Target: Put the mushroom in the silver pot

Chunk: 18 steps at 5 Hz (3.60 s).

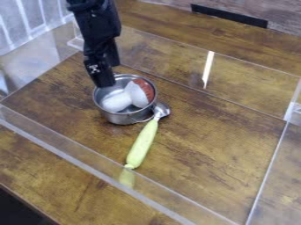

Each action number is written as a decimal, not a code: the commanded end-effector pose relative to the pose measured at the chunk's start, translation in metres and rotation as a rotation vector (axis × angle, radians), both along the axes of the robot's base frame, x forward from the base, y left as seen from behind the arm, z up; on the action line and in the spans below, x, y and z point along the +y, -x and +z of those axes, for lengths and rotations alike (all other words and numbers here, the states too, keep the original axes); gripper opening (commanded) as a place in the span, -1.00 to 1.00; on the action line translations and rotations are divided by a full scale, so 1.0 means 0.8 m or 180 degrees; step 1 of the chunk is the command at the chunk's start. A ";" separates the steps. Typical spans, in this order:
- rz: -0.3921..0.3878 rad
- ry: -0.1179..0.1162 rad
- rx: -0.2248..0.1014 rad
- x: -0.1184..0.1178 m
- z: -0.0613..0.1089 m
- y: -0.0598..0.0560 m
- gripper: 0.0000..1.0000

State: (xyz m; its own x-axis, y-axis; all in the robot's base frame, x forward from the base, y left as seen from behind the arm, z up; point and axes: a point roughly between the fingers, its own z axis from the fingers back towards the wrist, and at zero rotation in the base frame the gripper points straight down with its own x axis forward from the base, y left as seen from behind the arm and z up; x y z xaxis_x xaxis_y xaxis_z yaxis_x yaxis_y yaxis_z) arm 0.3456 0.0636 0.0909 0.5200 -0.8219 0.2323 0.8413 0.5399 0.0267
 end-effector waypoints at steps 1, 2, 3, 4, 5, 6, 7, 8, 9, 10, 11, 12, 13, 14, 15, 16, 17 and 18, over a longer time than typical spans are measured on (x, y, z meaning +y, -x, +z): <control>0.0000 -0.0046 -0.0177 0.007 0.017 -0.007 1.00; 0.0036 -0.0082 -0.0295 0.010 0.046 -0.015 1.00; 0.0096 -0.0098 -0.0419 0.015 0.079 -0.023 1.00; 0.0103 -0.0101 -0.0522 0.021 0.094 -0.031 1.00; 0.0180 -0.0083 -0.0616 0.030 0.094 -0.037 1.00; 0.0243 -0.0077 -0.0666 0.035 0.092 -0.043 1.00; 0.0285 -0.0075 -0.0716 0.038 0.084 -0.050 1.00; 0.0330 -0.0057 -0.0766 0.044 0.074 -0.056 1.00; 0.0347 -0.0045 -0.0807 0.049 0.074 -0.061 1.00; 0.0414 -0.0028 -0.0840 0.049 0.082 -0.064 1.00; 0.0471 -0.0011 -0.0878 0.051 0.084 -0.067 1.00; 0.0500 0.0010 -0.0906 0.054 0.085 -0.071 1.00; 0.0525 0.0028 -0.0937 0.058 0.082 -0.074 1.00; 0.0580 0.0048 -0.0963 0.061 0.085 -0.075 -1.00; 0.0649 0.0079 -0.0984 0.062 0.085 -0.077 -1.00; 0.0768 0.0142 -0.0997 0.055 0.083 -0.069 -1.00; 0.0876 0.0212 -0.1002 0.048 0.092 -0.061 -1.00; 0.0941 0.0249 -0.1016 0.046 0.098 -0.060 -1.00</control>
State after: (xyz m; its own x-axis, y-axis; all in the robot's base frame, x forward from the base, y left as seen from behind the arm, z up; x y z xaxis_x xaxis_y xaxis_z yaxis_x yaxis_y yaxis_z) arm 0.3979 0.0963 0.1345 0.6547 -0.6139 0.4410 0.6298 0.7656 0.1309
